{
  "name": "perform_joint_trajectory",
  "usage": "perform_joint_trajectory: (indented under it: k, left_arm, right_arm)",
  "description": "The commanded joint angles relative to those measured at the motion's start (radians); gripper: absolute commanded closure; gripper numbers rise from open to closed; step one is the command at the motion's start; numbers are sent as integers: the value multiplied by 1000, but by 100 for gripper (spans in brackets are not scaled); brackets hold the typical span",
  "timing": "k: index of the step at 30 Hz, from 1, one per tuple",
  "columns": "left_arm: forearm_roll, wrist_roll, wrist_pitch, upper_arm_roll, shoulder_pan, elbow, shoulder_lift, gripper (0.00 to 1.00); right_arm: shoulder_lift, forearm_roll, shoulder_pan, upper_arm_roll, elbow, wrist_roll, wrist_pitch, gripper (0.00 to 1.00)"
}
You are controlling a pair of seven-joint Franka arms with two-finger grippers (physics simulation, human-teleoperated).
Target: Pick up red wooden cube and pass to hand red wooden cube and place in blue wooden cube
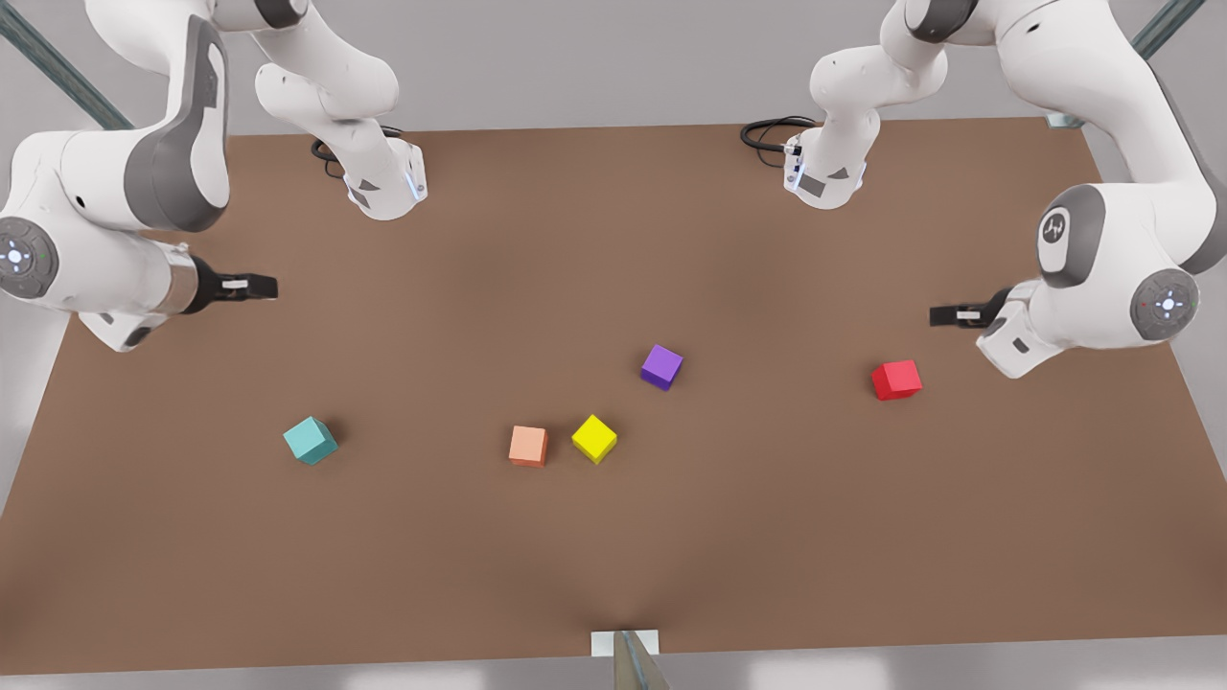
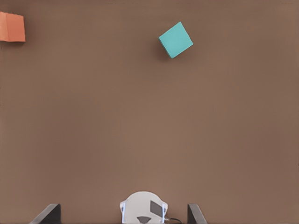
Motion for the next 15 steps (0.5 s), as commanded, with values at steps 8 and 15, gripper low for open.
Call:
perform_joint_trajectory:
  k: [8, 15]
  left_arm:
    - [31, 129, 162, 180, -173, -51, -85, 0]
    - [26, 129, 798, 199, -150, -446, 32, 0]
  right_arm:
    - [4, -2, -1, -5, 1, -69, 221, 0]
    - [7, -5, 1, -5, -2, -69, 221, 0]
